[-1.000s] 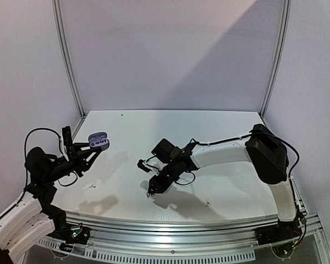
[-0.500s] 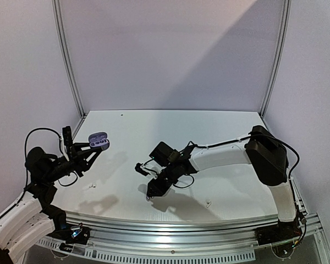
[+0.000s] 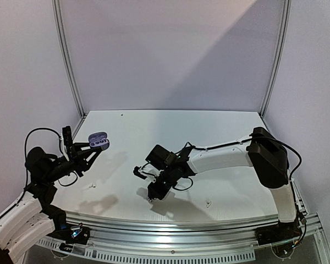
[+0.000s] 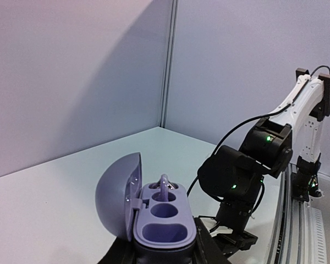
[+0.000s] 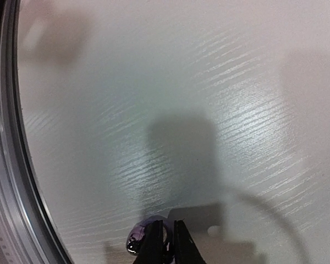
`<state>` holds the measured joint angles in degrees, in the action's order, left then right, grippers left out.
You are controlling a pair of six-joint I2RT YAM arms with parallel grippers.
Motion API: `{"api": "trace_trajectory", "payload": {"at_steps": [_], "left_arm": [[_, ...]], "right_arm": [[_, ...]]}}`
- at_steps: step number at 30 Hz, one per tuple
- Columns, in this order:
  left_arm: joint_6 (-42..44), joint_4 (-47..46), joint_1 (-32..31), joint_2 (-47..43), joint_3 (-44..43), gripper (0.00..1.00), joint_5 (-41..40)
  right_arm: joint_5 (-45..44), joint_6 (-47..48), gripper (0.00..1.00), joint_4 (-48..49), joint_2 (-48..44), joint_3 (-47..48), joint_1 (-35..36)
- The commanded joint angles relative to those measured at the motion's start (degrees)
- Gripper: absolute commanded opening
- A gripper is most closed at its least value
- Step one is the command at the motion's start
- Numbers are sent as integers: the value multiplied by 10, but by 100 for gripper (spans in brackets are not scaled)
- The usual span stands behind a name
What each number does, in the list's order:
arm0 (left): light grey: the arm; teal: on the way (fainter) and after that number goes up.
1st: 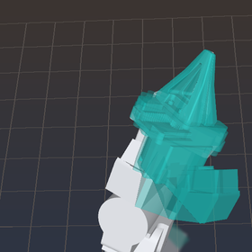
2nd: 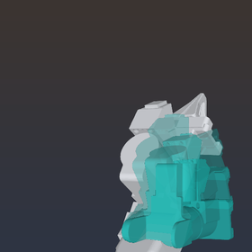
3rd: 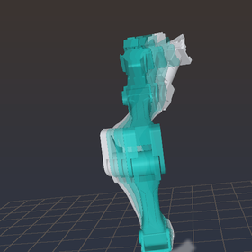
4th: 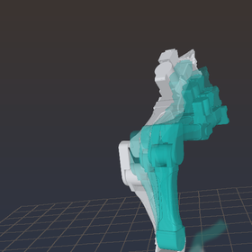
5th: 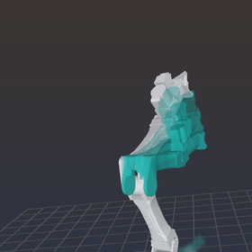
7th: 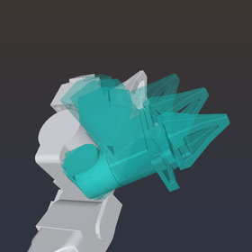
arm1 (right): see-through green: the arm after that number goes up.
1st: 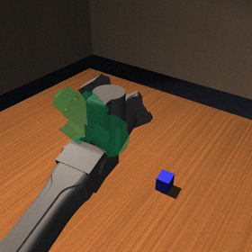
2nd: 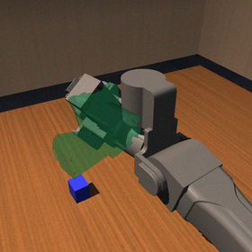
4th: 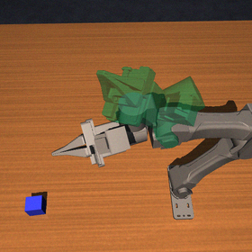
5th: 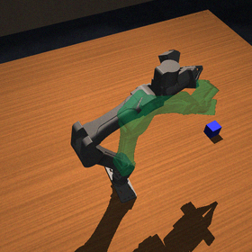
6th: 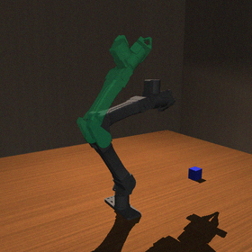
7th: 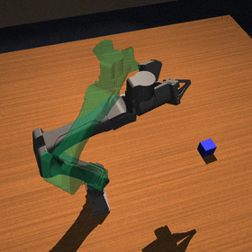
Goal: Insert the wireless bluetooth earbuds into the charging case
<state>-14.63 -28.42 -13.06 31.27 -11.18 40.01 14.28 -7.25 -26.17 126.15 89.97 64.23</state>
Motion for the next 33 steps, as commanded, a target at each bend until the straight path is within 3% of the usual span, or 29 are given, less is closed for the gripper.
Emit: {"api": "trace_trajectory", "payload": {"at_steps": [1, 16, 28, 33], "left_arm": [[4, -10, 8, 1, 12, 0, -3], [4, -11, 8, 0, 12, 0, -4], [4, -8, 8, 0, 12, 0, -9], [4, -8, 8, 0, 13, 0, -8]], "right_arm": [[-42, 8, 4, -72, 9, 9, 7], [-73, -2, 0, -60, -27, 21, 7], [-184, -14, 0, -9, -94, 20, 7], [-159, 5, 4, -76, -79, 51, 7]]}}
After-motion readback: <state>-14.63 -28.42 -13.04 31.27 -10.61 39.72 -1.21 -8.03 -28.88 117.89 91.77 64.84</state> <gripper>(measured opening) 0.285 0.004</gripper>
